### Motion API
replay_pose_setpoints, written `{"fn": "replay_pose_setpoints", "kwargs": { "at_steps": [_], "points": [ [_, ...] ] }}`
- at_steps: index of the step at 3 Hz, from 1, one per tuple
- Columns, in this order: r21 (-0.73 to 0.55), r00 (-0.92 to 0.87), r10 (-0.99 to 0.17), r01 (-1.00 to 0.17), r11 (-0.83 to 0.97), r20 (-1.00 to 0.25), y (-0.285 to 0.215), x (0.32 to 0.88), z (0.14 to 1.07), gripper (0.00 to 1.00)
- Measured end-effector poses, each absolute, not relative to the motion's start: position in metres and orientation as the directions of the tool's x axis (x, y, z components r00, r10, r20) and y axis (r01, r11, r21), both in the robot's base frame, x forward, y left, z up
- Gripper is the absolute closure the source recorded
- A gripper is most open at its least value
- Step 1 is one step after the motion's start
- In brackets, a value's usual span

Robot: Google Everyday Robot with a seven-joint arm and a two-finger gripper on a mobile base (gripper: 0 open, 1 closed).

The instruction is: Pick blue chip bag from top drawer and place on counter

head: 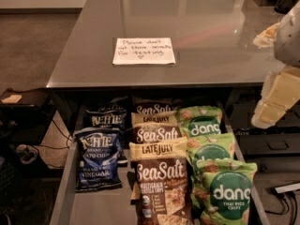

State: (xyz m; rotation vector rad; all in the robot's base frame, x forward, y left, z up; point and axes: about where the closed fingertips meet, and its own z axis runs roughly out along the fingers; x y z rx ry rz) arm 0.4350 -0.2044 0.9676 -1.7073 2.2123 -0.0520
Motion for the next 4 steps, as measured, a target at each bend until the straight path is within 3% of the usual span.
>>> {"fn": "replay_pose_setpoints", "kwargs": {
  "at_steps": [2,4],
  "points": [
    [-0.207,-0.209,-0.899,-0.930,0.304,-0.384,-0.153,0.437,0.932,0.00],
    [-0.079,-0.175,-0.794,-0.960,0.270,-0.582,-0.056,0.432,0.885,0.00]
  ]
}}
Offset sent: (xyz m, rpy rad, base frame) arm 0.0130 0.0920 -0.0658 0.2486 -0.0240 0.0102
